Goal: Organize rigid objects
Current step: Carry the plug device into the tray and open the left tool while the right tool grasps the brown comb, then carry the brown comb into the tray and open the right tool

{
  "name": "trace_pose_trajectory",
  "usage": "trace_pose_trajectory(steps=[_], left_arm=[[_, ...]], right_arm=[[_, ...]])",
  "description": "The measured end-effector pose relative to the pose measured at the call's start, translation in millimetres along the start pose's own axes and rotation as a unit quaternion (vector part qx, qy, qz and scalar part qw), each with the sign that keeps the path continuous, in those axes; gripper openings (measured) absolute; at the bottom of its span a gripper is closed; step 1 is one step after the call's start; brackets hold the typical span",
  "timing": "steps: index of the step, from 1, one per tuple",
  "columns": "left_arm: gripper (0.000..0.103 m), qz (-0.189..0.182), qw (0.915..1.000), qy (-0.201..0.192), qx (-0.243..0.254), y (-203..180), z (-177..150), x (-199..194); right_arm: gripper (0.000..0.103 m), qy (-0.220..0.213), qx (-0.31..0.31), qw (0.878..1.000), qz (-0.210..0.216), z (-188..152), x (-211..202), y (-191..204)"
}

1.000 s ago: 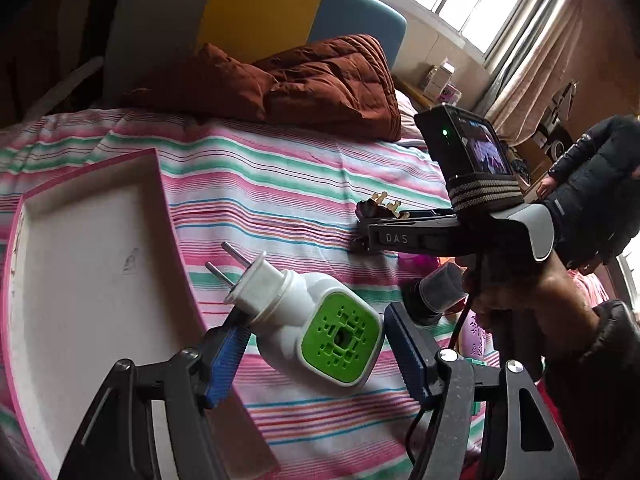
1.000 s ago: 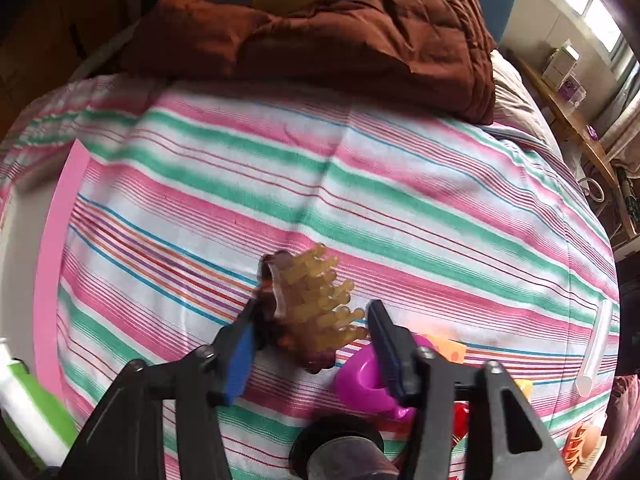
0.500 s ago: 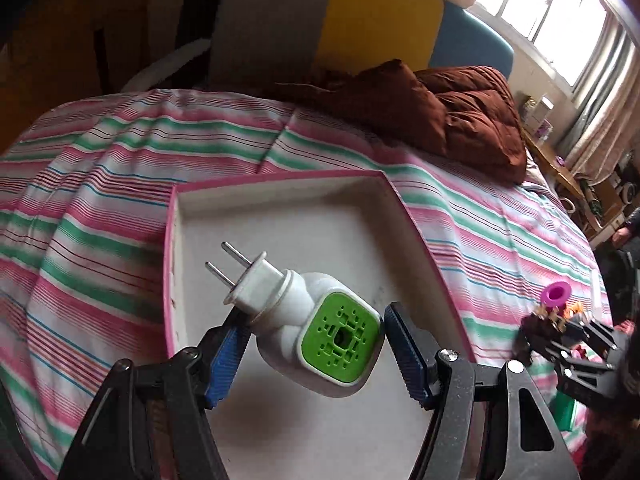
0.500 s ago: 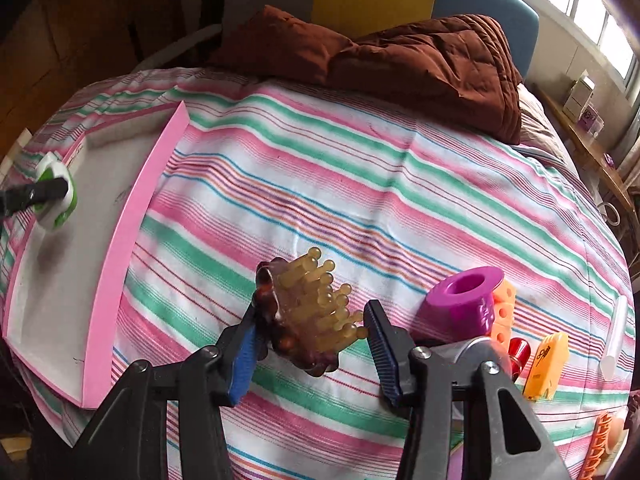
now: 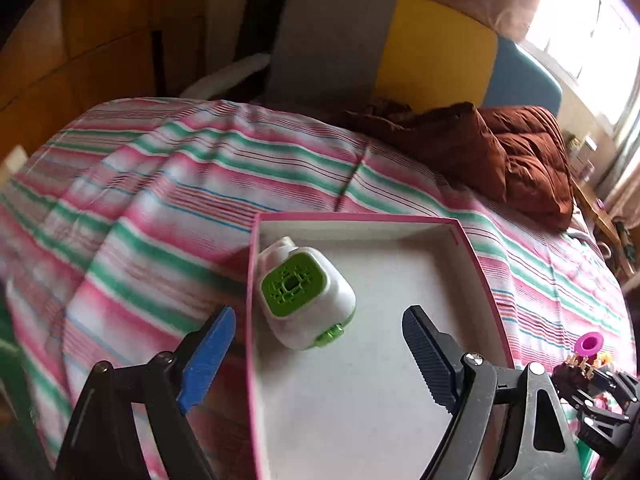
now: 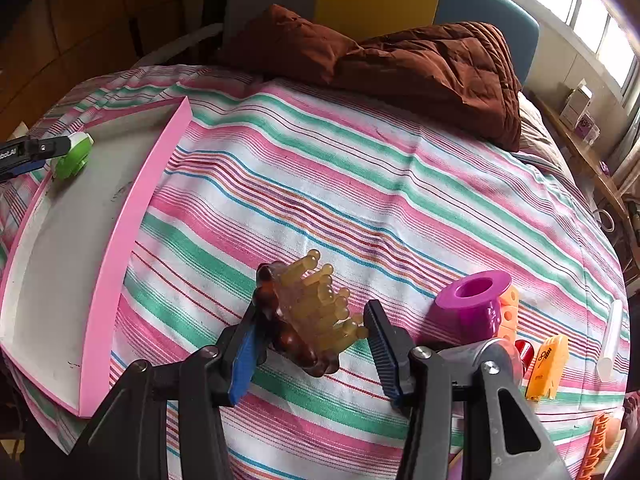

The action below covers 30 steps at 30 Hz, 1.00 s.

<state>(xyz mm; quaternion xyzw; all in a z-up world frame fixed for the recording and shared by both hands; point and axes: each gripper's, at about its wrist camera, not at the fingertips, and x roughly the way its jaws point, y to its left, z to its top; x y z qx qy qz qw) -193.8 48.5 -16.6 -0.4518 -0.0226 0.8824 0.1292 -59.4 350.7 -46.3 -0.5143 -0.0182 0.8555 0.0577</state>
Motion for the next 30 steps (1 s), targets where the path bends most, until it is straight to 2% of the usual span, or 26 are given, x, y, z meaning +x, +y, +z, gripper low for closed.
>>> trace_pose_trajectory(steps=[7, 15, 23, 27, 30], left_arm=[[0.086, -0.002, 0.9997, -0.01, -0.023, 1.3, -48.7, -45.4], [0.086, -0.005, 0.9999, -0.01, -0.007, -11.5, -95.1, -75.5], [0.086, 0.002, 0.9999, -0.016, 0.001, -12.5, -112.2, -91.4], [0.086, 0.002, 0.9998, -0.017, 0.001, -9.5, -117.6, -94.7], [0.086, 0.005, 0.9999, -0.015, -0.003, -4.7, -119.8, -93.9]], right_arm=[[0.051, -0.005, 0.003, 1.0, -0.01, 0.0, 0.6, 2.3], [0.05, -0.007, 0.014, 1.0, -0.025, -1.6, 0.0, 6.6], [0.05, -0.011, 0.03, 0.999, -0.027, -2.9, -6.5, 9.9], [0.05, -0.035, 0.029, 0.999, -0.019, 4.2, -25.3, 19.4], [0.05, -0.056, 0.022, 0.998, 0.002, 14.0, -42.4, 32.3]])
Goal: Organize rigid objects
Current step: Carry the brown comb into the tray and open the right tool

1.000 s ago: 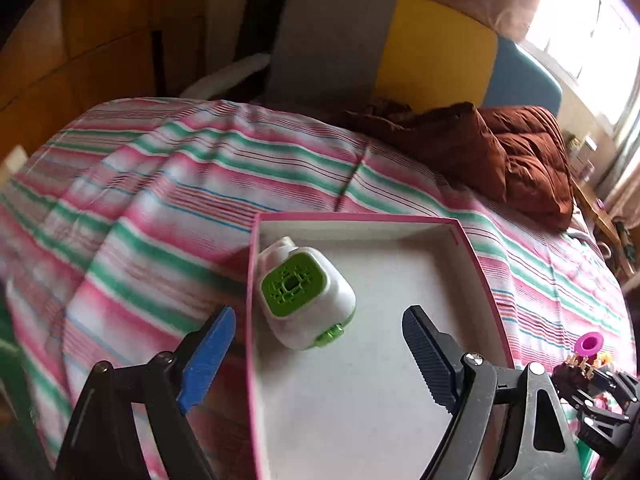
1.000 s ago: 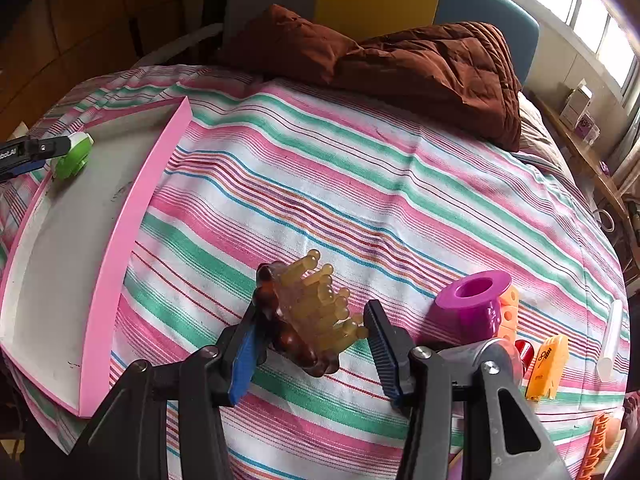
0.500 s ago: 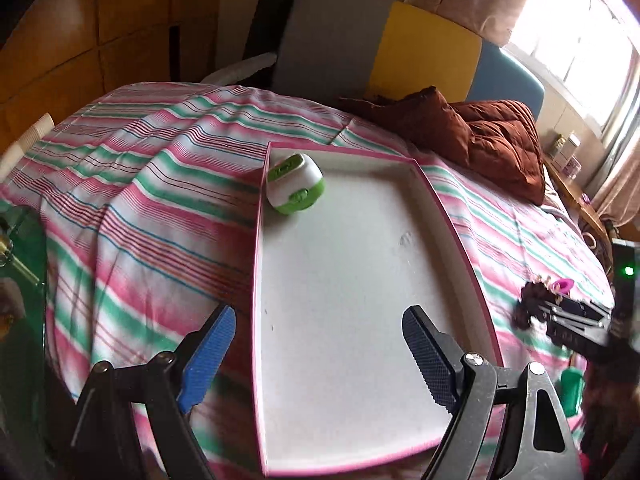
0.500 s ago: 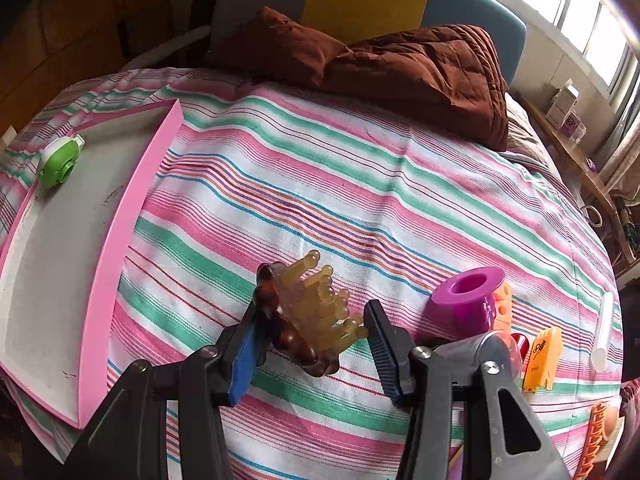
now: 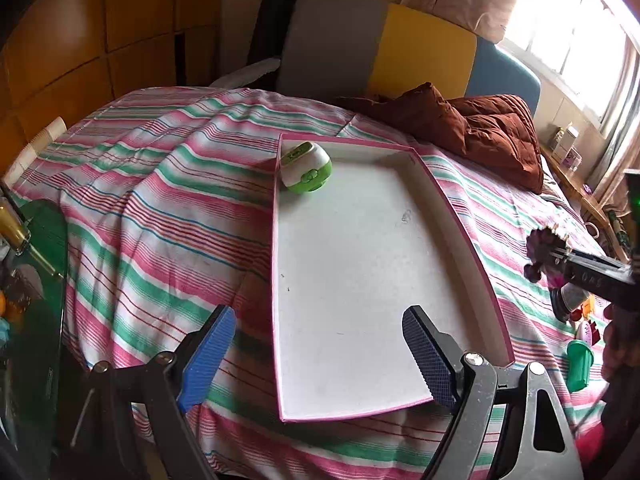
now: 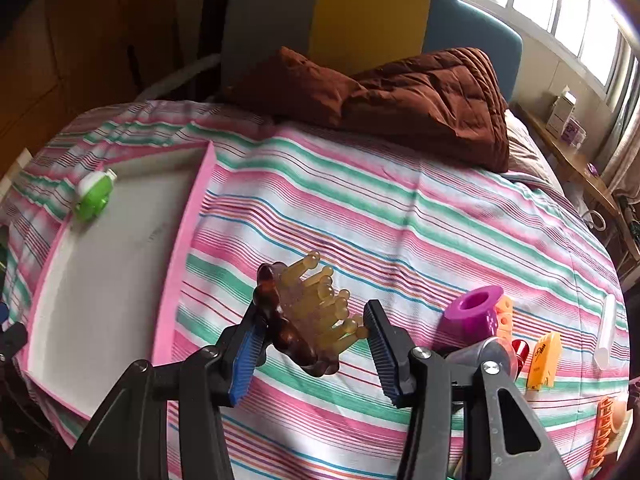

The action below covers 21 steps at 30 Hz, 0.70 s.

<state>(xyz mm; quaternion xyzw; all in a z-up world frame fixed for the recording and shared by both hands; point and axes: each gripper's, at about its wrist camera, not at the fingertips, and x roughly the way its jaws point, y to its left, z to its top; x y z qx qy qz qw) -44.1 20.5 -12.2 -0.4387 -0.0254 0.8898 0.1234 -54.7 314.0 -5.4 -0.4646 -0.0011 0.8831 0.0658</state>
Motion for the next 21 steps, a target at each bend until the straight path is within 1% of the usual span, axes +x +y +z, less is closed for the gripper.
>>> trace_pose_trajectory(steps=[2, 6, 10, 16, 21], left_arm=[[0.086, 0.002, 1.0, 0.0, -0.004, 3.5, -1.6, 0.2], [0.086, 0.005, 0.9999, 0.001, -0.011, 11.1, -3.1, 1.3], [0.086, 0.009, 0.9998, 0.002, -0.015, 18.6, -4.7, 1.4], [0.086, 0.014, 0.9996, 0.001, -0.023, 31.1, -6.2, 1.5], [0.086, 0.019, 0.9991, -0.001, -0.038, 43.0, -5.2, 3.0]], right_arm=[[0.05, -0.011, -0.01, 1.0, 0.018, 6.8, -8.6, 12.8], [0.05, -0.023, -0.034, 0.997, 0.069, 16.0, -17.9, 44.4], [0.05, -0.015, -0.06, 0.991, 0.115, 21.6, -13.6, 83.3], [0.05, 0.005, -0.082, 0.985, 0.155, 34.5, 9.1, 136.7], [0.05, 0.026, -0.088, 0.98, 0.175, 45.1, 32.3, 174.5]])
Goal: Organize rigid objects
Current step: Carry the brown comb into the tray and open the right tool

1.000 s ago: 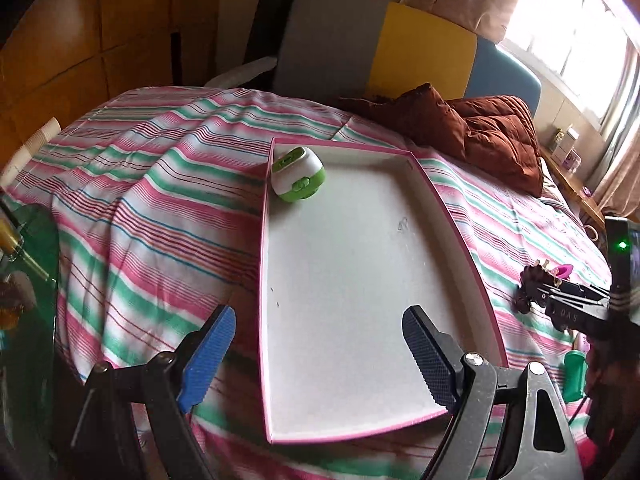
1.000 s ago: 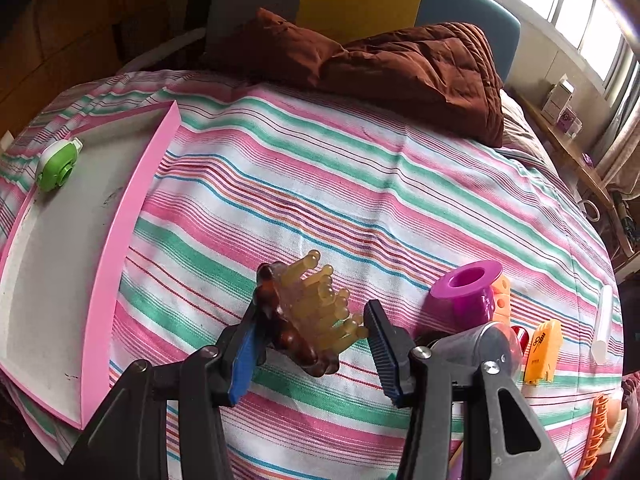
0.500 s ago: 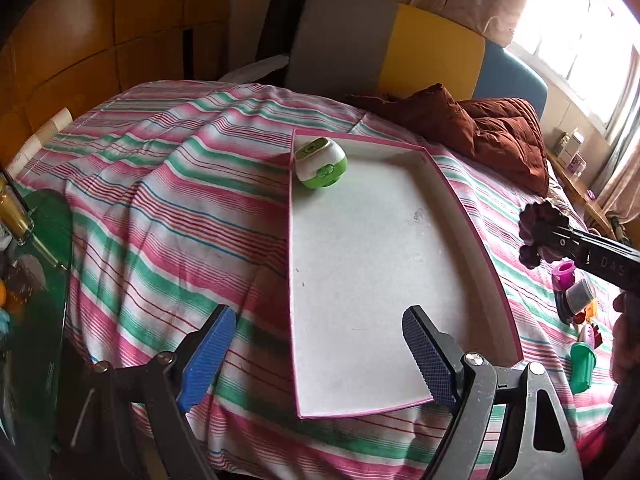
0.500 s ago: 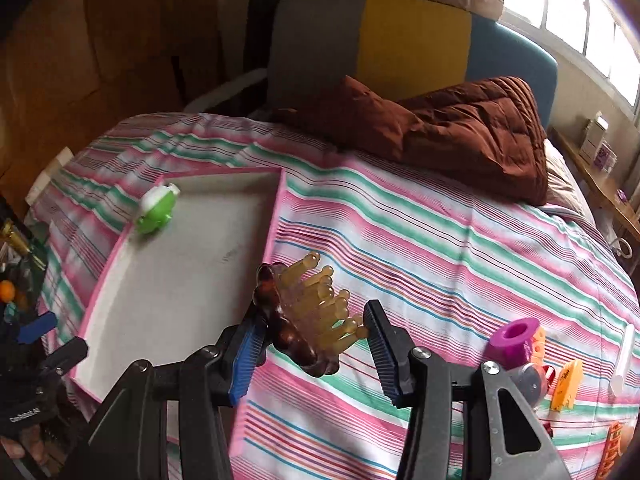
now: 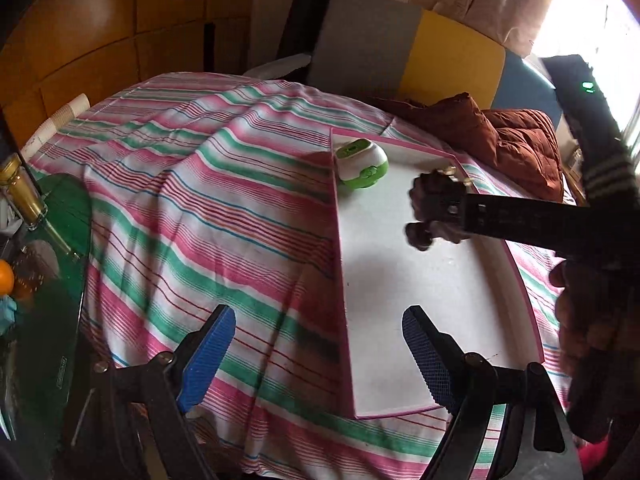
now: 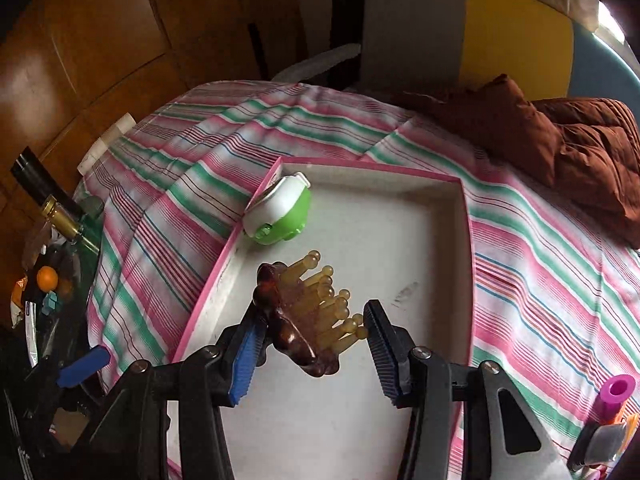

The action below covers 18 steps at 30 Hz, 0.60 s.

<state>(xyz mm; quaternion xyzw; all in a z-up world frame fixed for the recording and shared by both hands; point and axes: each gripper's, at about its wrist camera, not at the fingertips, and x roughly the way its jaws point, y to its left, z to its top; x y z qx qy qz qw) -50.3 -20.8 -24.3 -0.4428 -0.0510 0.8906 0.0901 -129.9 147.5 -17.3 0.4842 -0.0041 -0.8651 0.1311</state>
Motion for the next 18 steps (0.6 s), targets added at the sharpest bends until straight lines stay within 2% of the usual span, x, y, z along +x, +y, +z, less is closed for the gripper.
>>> trace_pose_trajectory(steps=[4, 9, 11, 13, 18], left_arm=[[0.086, 0.006, 0.9999, 0.002, -0.008, 6.5, -0.4, 3.7], [0.086, 0.008, 0.9998, 0.007, -0.019, 14.2, -1.3, 7.7], [0.086, 0.01, 0.9998, 0.007, -0.017, 13.5, -1.2, 8.1], [0.086, 0.008, 0.9998, 0.005, -0.015, 11.3, -1.0, 7.9], [0.086, 0.007, 0.9999, 0.003, -0.012, 7.8, -3.4, 5.3]], right_arm=[[0.05, 0.025, 0.01, 0.999, 0.028, 9.4, 26.3, 12.5], [0.054, 0.032, 0.009, 0.999, 0.028, 15.0, 43.8, 20.7], [0.07, 0.033, 0.017, 0.998, 0.044, 13.5, 40.2, 18.0], [0.077, 0.026, 0.015, 0.999, 0.043, 10.4, 33.2, 16.5], [0.077, 0.014, 0.015, 0.999, 0.038, -1.4, 17.4, 12.9]])
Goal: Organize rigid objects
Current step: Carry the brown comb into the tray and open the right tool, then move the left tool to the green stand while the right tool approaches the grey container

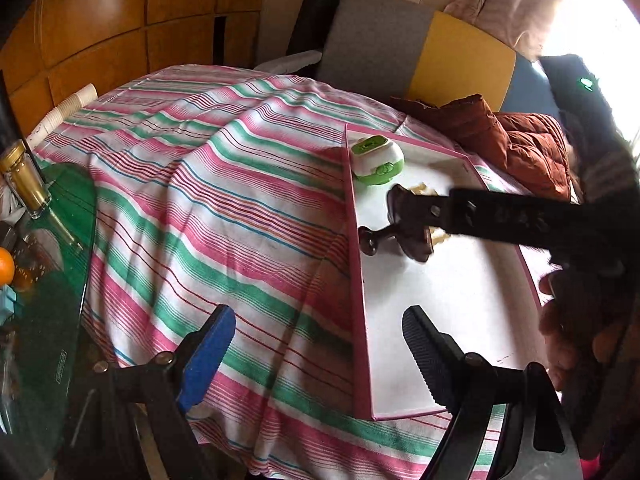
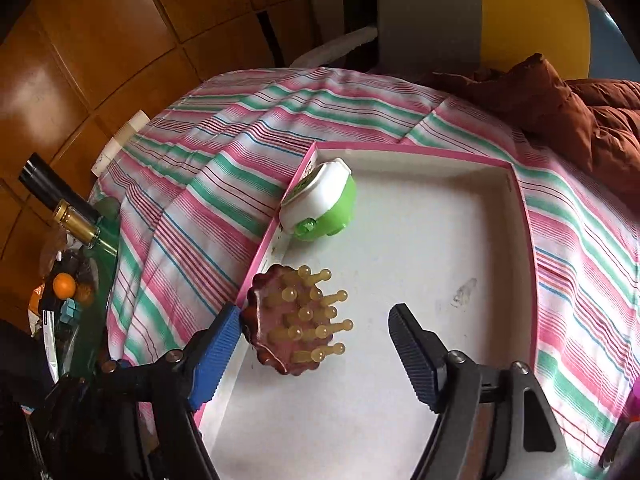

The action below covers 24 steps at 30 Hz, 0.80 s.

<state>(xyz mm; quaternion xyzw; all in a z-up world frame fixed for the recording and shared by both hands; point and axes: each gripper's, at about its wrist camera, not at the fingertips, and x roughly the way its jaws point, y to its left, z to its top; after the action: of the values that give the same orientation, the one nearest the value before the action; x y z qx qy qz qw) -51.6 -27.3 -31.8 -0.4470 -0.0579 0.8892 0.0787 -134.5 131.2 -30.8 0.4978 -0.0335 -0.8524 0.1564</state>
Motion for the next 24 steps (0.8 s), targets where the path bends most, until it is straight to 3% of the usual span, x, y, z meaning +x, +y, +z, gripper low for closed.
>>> trace_pose_trajectory(steps=[12, 24], left_arm=[[0.086, 0.0, 0.9997, -0.014, 0.019, -14.2, -2.9, -15.5], [0.086, -0.006, 0.9989, -0.02, 0.043, -29.8, -7.1, -23.4]], right_arm=[[0.077, -0.045, -0.014, 0.997, -0.054, -43.0, -60.3, -19.4], [0.077, -0.04, 0.017, 0.992, -0.121, -94.4, -96.8, -77.7]])
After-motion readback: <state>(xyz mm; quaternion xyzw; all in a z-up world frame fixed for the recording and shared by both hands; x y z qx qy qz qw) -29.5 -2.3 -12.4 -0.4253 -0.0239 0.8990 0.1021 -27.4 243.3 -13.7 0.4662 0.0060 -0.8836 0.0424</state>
